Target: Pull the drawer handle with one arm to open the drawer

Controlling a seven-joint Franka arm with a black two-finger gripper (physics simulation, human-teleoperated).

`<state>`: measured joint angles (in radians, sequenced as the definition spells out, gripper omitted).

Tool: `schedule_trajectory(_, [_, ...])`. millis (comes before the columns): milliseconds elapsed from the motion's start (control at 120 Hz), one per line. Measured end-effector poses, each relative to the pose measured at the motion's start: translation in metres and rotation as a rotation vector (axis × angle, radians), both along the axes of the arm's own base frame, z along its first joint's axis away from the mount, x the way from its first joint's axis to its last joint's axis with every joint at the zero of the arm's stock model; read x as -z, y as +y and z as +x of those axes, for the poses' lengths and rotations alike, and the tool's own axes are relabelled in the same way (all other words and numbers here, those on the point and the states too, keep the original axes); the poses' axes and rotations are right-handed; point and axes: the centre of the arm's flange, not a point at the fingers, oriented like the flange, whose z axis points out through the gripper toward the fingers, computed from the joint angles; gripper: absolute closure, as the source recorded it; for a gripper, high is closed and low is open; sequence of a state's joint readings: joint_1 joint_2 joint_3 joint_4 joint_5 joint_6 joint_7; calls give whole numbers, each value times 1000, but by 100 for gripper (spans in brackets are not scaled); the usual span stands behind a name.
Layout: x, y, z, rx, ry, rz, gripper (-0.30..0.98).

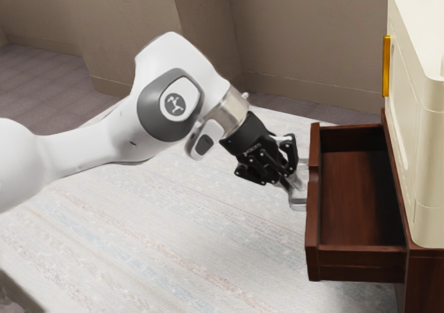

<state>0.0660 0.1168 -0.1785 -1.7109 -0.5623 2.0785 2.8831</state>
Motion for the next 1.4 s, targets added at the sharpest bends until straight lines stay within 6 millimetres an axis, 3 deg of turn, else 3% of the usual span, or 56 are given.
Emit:
schedule_trajectory(550, [-3,52,-39,-74,13,35,71])
schedule_trajectory(700, [-4,55,-41,-78,13,38,70])
schedule_trajectory(933, [-10,46,-49,-62,8,49,57])
schedule_trajectory(1017, [-30,46,-61,-65,-20,87,54])
schedule_trajectory(1192, [-99,46,-97,-90,-86,230,48])
schedule_trajectory(1283, [-141,54,-97,-143,-91,317,35])
schedule_trajectory(1400, [-163,98,-77,-296,-9,368,20])
